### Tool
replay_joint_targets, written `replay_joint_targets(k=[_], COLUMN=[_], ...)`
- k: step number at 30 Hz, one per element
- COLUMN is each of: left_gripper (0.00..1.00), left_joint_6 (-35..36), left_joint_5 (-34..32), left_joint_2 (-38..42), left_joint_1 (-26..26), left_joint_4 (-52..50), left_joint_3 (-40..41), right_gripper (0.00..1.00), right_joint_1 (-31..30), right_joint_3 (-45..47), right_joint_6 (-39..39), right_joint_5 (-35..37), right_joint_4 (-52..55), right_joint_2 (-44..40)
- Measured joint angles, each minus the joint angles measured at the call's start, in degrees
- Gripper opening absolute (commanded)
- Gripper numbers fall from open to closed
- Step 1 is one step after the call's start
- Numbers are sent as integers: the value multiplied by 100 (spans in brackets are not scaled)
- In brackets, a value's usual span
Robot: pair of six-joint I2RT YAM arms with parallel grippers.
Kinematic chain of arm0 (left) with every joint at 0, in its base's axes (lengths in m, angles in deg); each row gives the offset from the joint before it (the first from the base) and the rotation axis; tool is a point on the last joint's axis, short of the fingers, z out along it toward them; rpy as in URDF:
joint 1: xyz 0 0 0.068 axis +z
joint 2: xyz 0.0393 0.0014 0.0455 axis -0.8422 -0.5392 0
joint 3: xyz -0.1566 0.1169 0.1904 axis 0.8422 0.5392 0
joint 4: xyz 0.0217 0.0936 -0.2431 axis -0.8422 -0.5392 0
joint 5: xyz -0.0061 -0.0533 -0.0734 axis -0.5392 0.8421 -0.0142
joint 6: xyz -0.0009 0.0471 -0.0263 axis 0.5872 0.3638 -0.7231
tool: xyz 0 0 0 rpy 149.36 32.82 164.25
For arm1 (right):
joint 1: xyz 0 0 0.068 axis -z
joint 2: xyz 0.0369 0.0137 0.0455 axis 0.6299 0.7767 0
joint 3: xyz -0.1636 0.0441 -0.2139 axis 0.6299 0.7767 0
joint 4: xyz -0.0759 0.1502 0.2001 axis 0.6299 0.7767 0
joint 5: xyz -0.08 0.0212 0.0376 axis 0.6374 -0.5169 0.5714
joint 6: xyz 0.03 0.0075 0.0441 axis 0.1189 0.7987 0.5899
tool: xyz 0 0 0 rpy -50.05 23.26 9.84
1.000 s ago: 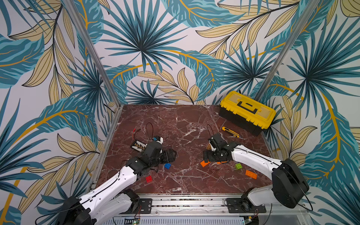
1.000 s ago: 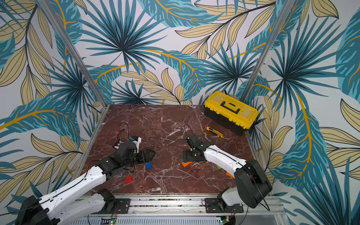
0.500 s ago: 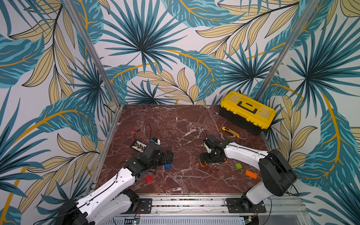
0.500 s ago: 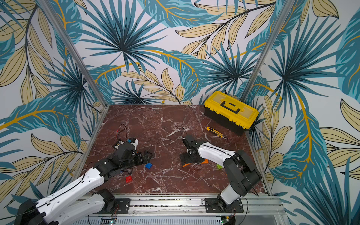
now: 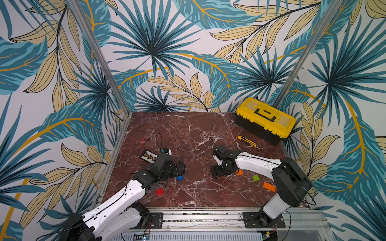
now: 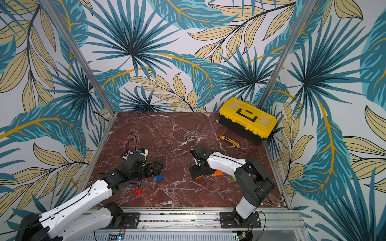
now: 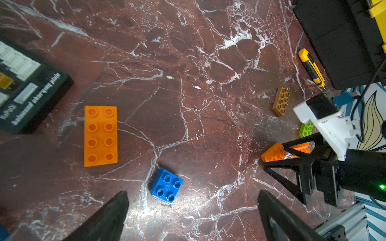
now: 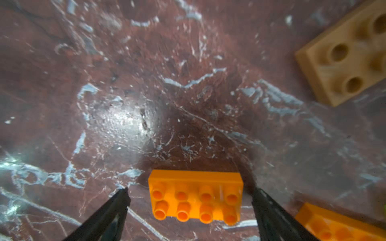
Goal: Assemble the number 5 with lego
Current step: Pick up the lego brick from the center of the board, then place the lego brick at the center of the board.
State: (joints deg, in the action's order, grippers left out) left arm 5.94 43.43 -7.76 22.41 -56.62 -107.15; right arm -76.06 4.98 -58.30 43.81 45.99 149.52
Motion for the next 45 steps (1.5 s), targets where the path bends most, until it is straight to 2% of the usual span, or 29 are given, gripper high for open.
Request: replay_joint_targets(k=[8, 14, 24, 31, 37, 45], left_gripper=[100, 100, 100, 100, 100, 100], left_joint_6=[0, 0, -136, -402, -555, -667], left_joint_5=[-50, -101, -531, -1058, -1314, -1469], left_joint_2=[-7, -4, 55, 538, 946, 1268], left_joint_1=[0, 0, 0, 0, 0, 0], left_joint_4=[-37, -46, -306, -599, -678, -874], left_joint_3=[0, 0, 0, 72, 297, 398], right_gripper=[72, 58, 58, 58, 59, 59], right_joint_1=[-63, -153, -662, -1113, -1266, -1360], right_joint_3=[-17, -33, -402, -988, -1475, -1596], right_joint_6=[92, 507, 1816, 2712, 2994, 3200], right_joint_5=[284, 413, 487, 767, 927, 1139], right_joint_4=[15, -9, -138, -271, -190, 59], right_joint_2=[63, 85, 87, 466, 981, 1187])
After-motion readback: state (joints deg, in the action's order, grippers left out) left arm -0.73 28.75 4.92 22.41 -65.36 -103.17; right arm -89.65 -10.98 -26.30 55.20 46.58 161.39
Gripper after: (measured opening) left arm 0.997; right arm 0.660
